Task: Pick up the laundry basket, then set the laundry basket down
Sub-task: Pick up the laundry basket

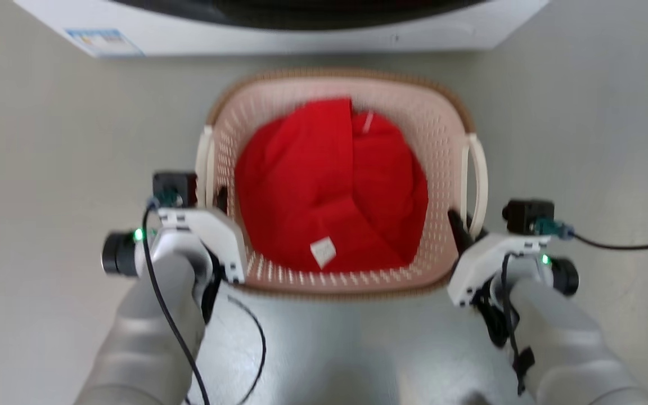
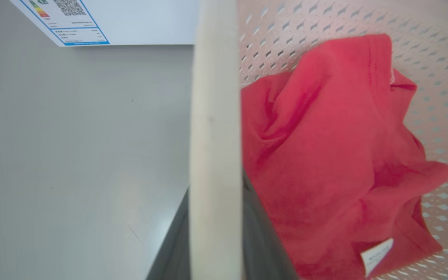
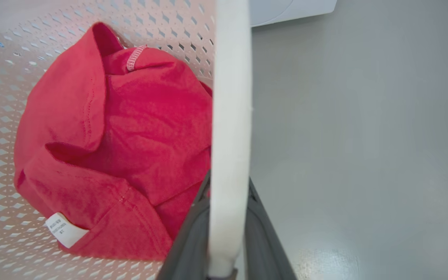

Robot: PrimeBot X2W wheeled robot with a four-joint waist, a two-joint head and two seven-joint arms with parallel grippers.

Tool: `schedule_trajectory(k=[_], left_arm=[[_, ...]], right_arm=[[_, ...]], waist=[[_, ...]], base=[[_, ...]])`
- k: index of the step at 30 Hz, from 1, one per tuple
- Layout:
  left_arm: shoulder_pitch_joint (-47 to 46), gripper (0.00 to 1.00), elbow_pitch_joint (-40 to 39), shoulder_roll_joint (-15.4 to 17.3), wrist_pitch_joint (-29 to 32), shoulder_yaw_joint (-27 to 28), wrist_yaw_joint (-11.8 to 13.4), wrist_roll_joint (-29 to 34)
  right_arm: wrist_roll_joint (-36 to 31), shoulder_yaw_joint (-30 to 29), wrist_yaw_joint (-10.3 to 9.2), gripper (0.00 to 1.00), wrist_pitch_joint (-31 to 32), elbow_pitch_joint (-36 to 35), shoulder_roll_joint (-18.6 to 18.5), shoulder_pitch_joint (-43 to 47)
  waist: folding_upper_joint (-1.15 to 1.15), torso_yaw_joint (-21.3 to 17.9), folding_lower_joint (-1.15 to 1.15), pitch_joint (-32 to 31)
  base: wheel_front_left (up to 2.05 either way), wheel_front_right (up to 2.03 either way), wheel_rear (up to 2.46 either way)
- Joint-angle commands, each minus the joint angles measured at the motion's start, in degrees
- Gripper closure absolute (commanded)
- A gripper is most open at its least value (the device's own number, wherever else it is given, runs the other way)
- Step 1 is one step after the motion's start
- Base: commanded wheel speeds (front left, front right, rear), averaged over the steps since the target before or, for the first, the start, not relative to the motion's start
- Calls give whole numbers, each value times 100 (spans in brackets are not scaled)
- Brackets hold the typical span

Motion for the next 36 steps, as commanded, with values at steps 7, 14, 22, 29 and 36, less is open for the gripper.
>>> schedule_trajectory(k=[7,14,22,29,36], left_arm=[[1045,100,-33,288,347,-766,-102,-914],[1728,100,-341,288,575,-1570,118,-1688],[2262,100,-575,288,711,-2304,401,-2429],[2453,100,-665,288,799,-2724,582,-2874],[2426,100,-630,287,758,-3093,670,-3187]], right_arm=[[395,440,41,100,323,319,-39,701],[435,685,41,100,687,391,-39,1051],[358,649,41,100,941,401,-39,1448],[371,681,41,100,1121,402,-39,1599],[568,903,41,100,1200,396,-39,1668]], waist=[[0,14,0,-1479],[0,-50,0,-2171],[0,-153,0,-2783],[0,-258,0,-3028],[0,-267,0,-3176]], base=[[0,0,0],[0,0,0],[0,0,0],[0,0,0],[0,0,0]])
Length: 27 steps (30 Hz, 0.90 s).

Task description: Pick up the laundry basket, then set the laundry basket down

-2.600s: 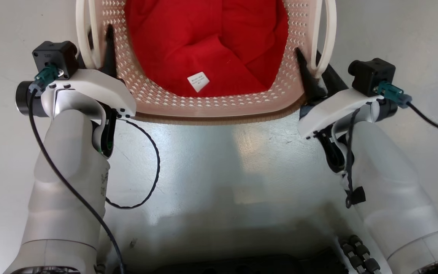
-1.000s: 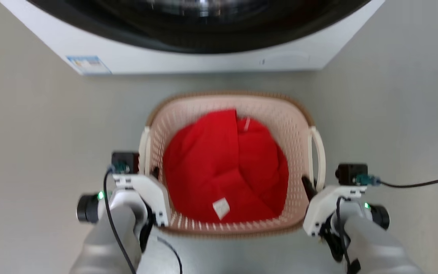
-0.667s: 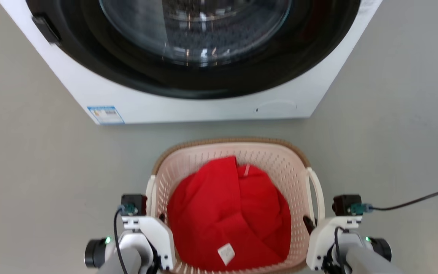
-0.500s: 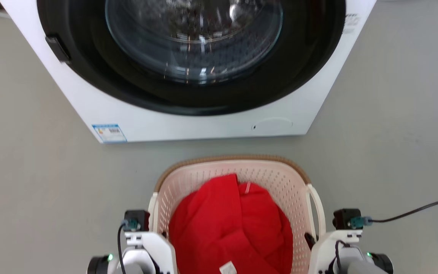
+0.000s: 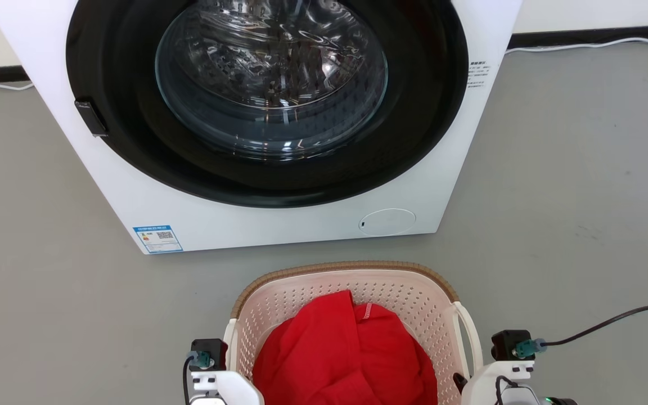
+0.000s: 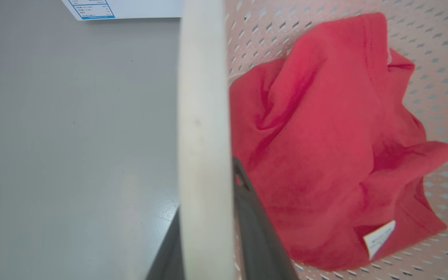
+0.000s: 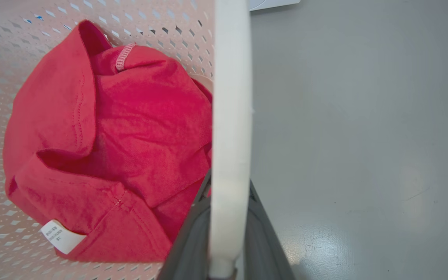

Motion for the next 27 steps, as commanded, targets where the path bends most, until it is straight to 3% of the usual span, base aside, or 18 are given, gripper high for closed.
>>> schedule_trajectory(k=[1,27], left_arm=[[-57,100,-53,96,-91,21,-40,-24],[-319,100,273,96,-227,-592,-27,-676]], right_arm=[[45,134,25,100,-51,-70,-72,-10],[690,824,25,100,-77,-83,-72,-194]], waist=[[0,-9,0,-13],[0,-78,0,-25]], base=[[0,0,0],[0,0,0]])
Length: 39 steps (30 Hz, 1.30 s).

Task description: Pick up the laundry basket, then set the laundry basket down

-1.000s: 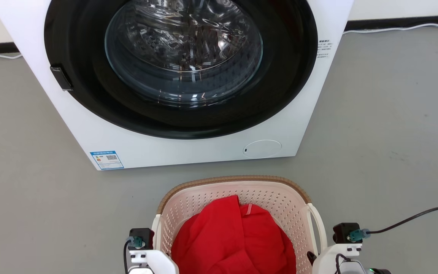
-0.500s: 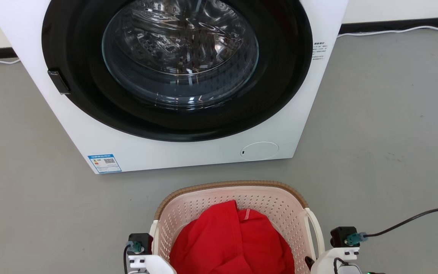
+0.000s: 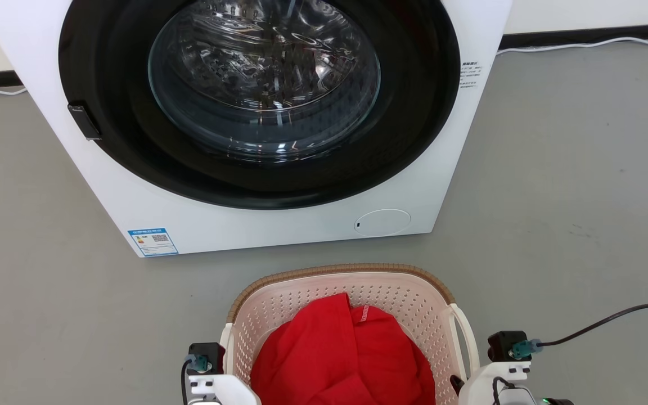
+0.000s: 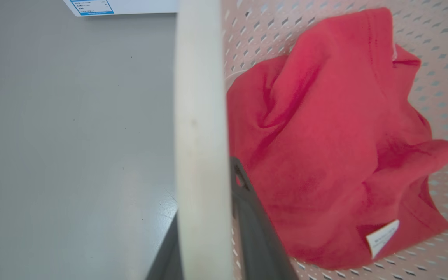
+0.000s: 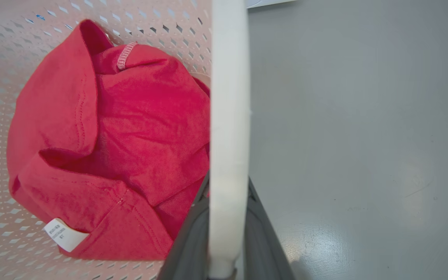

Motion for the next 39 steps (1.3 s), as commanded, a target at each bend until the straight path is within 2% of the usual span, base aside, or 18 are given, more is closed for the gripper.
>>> schedule_trajectory(k=[1,24,33,39], left_arm=[[-214,100,-39,94,-64,22,-29,-19],[-490,100,81,94,-201,-383,-8,-338],[-948,100,222,100,-425,-335,0,-421],[-1425,100,312,245,-593,-229,-24,-447]], right_arm=[[52,120,26,100,-77,-70,-52,-151],[325,374,26,100,-265,-46,-52,-340],[491,388,26,100,-679,-92,-52,-658],[630,515,26,100,-1080,-194,-52,-1018]], waist=[[0,8,0,7],[0,55,0,279],[0,69,0,840],[0,67,0,1447]], base=[[0,0,0],[0,0,0],[0,0,0],[0,0,0]])
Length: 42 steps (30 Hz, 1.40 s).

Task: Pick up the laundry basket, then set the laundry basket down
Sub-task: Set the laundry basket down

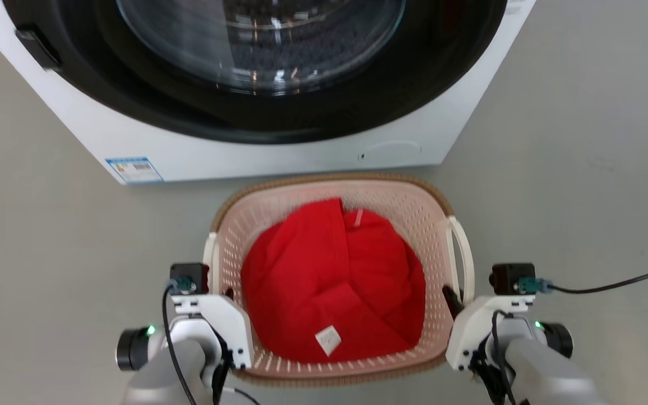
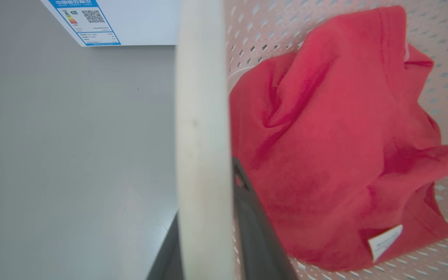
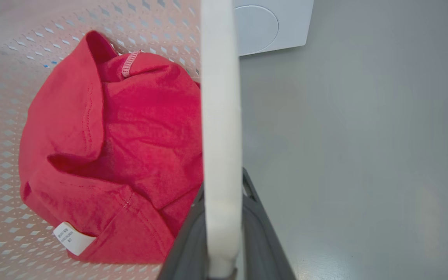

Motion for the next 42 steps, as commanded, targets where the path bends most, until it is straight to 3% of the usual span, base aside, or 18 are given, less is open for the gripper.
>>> schedule_trajectory(k=[1,13,29,42], left_arm=[[-272,100,17,201,-107,119,-16,-15],[-1015,100,8,378,-280,188,11,104],[-1742,100,-600,614,-312,530,287,563],[-1869,100,-946,701,-312,893,394,984]], right_arm=[[13,126,28,100,-237,-93,-19,-157],[-119,4,28,100,-425,-275,-19,-774],[-1603,-1463,28,100,-427,-687,-19,-1275],[-2266,-2073,28,100,-428,-912,-19,-1289]], waist=[[0,0,0,338],[0,99,0,1363],[0,378,0,2684],[0,426,0,3326]], base=[[0,0,0],[0,0,0],[0,0,0],[0,0,0]])
